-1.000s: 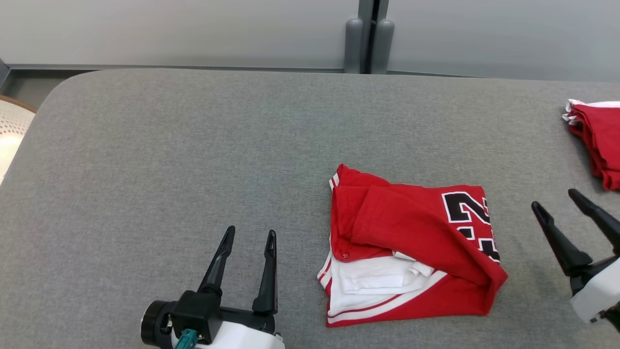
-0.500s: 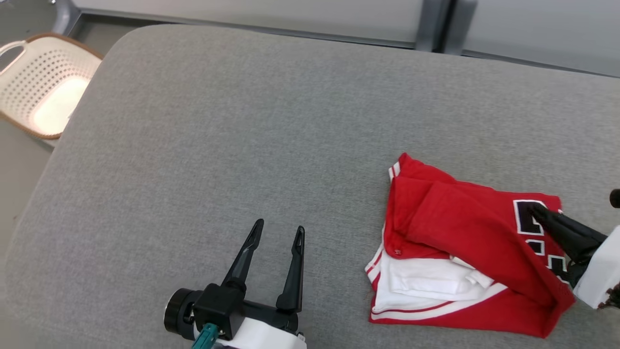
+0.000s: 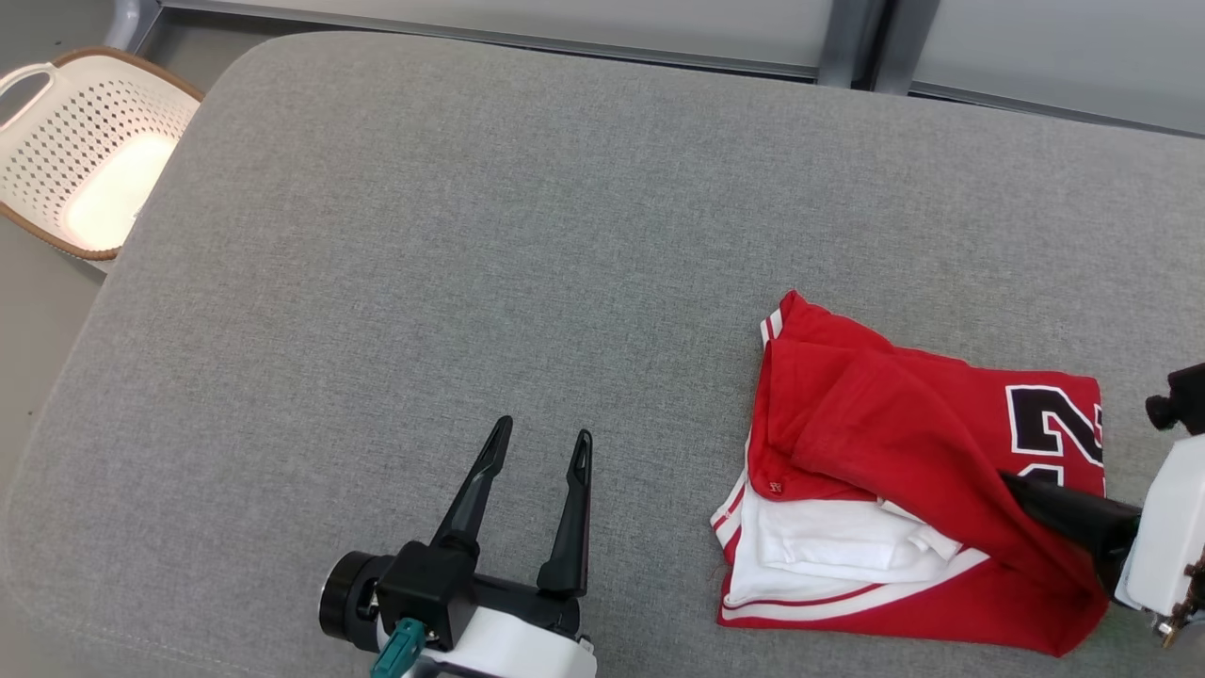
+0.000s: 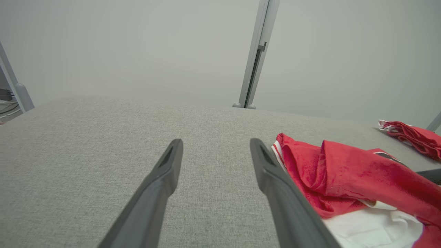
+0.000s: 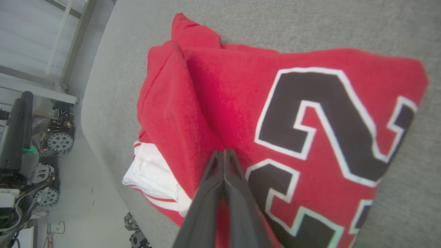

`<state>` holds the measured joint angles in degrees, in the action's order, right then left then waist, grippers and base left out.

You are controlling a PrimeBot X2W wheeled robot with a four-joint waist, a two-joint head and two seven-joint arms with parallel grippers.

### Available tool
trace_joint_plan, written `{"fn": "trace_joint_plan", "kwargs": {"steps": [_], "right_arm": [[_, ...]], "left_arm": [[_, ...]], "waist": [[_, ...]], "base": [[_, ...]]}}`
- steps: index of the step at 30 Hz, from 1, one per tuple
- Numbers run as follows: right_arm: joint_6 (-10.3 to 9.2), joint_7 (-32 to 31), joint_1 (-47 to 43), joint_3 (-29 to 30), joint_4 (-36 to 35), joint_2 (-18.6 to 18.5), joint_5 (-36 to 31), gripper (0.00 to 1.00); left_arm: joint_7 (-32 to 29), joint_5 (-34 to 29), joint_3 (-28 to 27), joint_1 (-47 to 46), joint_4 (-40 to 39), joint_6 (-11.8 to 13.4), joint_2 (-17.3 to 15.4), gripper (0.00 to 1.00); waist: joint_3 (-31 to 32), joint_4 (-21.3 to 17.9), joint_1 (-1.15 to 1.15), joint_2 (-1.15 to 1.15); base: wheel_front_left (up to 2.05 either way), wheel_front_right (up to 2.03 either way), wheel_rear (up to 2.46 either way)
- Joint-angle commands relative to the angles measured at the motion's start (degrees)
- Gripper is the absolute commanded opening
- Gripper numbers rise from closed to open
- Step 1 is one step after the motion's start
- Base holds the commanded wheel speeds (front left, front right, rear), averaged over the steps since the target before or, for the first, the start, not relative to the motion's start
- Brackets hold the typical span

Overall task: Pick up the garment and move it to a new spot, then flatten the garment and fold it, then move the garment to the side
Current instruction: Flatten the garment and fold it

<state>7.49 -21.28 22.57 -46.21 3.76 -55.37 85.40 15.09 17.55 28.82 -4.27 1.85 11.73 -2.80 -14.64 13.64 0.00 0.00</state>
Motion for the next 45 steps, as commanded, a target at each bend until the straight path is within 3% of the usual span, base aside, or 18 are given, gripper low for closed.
{"fn": "trace_joint_plan", "kwargs": {"steps": [1, 8, 13, 17, 22, 26, 33, 40, 45], "right_arm": [[-0.03, -1.1, -0.34, -0.39, -0.72, -0.39, 0.95, 0.0], [-0.03, -5.99, -3.41, -3.63, -6.11, -1.38, 3.73, 0.0], [-0.03, -0.16, -3.89, 1.11, -9.9, -1.41, 7.97, 0.0], [-0.03, 4.96, -3.11, 3.52, -8.5, -1.11, 4.57, 0.0], [-0.03, 7.17, -3.44, -0.03, -2.73, 2.59, -2.06, 0.0], [-0.03, 7.21, -4.09, -2.68, -0.66, 5.9, -3.29, 0.0], [-0.03, 7.36, -6.05, -7.15, -4.24, 9.92, -2.86, 0.0], [-0.03, 20.07, -5.68, -3.83, -4.75, 10.0, -7.8, 0.0], [-0.03, 34.07, -7.68, -0.95, 2.79, 11.93, -16.63, 0.02]], "left_arm": [[0.07, -0.42, -0.25, -0.81, 0.13, 0.18, -0.22, 1.0], [0.07, -0.26, -1.04, 0.35, 0.9, -0.57, -0.22, 1.0], [0.07, -0.22, -1.17, 1.05, 0.62, -0.89, -0.22, 1.0], [0.07, -0.09, -0.8, 1.32, 0.37, -1.08, -0.23, 1.0], [0.07, 0.43, -0.59, 1.3, 0.11, -0.87, -0.22, 1.0], [0.07, 0.65, -0.81, 1.39, 0.01, -0.65, -0.22, 1.0], [0.07, 0.8, -1.41, 2.2, -0.17, -0.48, -0.22, 1.0], [0.07, 0.4, -1.73, 2.46, -0.51, -0.65, -0.23, 1.0], [0.07, -0.2, -3.37, 3.69, -0.59, -0.32, -0.23, 1.0]], "waist": [[0.31, -0.33, 0.0, 0.0], [2.4, -1.42, 0.0, 0.0], [3.38, -1.31, 0.0, 0.0], [3.53, -0.15, 0.0, 0.0], [3.22, 1.93, 0.0, 0.0], [3.18, 2.74, 0.0, 0.0], [3.86, 2.66, 0.0, 0.0], [4.85, 1.84, 0.0, 0.0], [6.52, 0.54, 0.0, 0.0]], "base": [[0.0, 0.0, 0.0], [0.0, 0.0, 0.0], [0.0, 0.0, 0.0], [0.0, 0.0, 0.0], [0.0, 0.0, 0.0], [0.0, 0.0, 0.0], [0.0, 0.0, 0.0], [0.0, 0.0, 0.0], [0.0, 0.0, 0.0]]}}
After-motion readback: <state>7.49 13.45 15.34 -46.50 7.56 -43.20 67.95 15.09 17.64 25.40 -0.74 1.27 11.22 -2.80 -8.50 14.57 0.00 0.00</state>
